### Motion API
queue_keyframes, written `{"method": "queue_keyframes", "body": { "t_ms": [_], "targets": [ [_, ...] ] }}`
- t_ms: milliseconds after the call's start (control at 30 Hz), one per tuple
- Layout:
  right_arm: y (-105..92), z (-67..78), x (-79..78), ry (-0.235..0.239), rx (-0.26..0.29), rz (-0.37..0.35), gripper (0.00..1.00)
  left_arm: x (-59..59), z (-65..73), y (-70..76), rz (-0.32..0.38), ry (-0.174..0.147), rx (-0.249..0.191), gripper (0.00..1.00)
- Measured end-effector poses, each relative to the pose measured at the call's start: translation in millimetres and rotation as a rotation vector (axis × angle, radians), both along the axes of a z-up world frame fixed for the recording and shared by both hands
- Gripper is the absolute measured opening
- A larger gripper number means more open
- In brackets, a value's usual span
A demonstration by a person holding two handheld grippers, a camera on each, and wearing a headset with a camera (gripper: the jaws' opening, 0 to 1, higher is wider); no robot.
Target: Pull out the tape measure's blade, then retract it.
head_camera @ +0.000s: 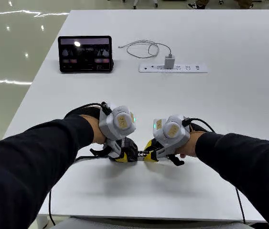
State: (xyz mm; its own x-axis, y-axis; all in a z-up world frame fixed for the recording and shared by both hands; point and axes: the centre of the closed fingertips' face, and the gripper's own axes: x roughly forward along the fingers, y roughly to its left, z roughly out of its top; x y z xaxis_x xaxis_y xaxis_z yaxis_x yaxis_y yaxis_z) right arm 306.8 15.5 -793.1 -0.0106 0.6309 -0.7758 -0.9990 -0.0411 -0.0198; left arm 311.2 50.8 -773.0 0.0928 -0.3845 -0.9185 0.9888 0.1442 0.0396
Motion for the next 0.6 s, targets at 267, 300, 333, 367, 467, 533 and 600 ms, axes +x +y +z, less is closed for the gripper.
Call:
{"method": "queue_keyframes", "body": {
  "t_ms": [267, 300, 333, 367, 467, 533, 600],
  "targets": [
    [-1.5, 0.6, -1.3, -0.002, 0.002, -0.007, 0.1, -0.3, -0.5, -0.5, -0.01, -0.006, 0.008, 0.36],
    [-1.5, 0.5, -1.4, -0.004, 0.002, -0.006, 0.1, -0.6, -0.5, -0.7, -0.01, -0.006, 0.008, 0.36],
    [-2.2, 0.7, -1.5, -0.008, 0.004, -0.005, 0.1, -0.7, -0.5, -0.8, -0.01, -0.006, 0.007, 0.36],
    [-2.2, 0.9, -1.3, -0.004, 0.007, -0.013, 0.1, -0.6, -0.5, -0.8, -0.01, -0.005, 0.008, 0.36],
    [-4.3, 1.0, -0.7, -0.006, 0.008, -0.013, 0.1, -0.7, -0.4, -1.1, -0.009, -0.005, 0.01, 0.36],
    [-5.9, 1.0, -0.5, -0.006, 0.008, -0.016, 0.1, -0.6, -0.5, -1.0, -0.009, -0.006, 0.01, 0.36],
    [-7.5, 1.0, -0.1, -0.004, 0.009, -0.02, 0.1, -0.6, -0.6, -1.0, -0.009, -0.006, 0.01, 0.36]
  ]
}}
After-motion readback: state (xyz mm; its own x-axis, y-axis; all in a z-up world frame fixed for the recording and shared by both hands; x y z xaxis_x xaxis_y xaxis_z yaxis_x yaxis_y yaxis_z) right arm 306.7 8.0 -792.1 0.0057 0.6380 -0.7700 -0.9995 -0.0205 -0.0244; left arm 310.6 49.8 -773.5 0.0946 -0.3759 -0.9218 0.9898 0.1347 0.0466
